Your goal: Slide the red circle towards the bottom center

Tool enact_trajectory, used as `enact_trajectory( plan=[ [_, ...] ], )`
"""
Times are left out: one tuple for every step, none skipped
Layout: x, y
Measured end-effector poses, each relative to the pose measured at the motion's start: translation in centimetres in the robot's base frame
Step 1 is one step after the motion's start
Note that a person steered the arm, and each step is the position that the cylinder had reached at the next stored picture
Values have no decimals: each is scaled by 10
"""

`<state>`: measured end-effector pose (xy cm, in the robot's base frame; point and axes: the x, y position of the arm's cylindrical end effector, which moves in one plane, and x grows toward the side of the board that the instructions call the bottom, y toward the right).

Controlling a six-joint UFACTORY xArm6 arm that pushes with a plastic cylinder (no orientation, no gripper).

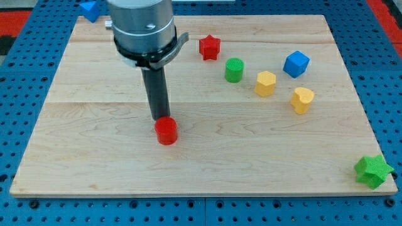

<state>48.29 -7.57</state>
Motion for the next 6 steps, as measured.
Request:
enact_trajectory(
  plan=[
    [9,19],
    [17,43],
    [49,62],
    [78,62],
    [96,46],
    [98,40]
  ],
)
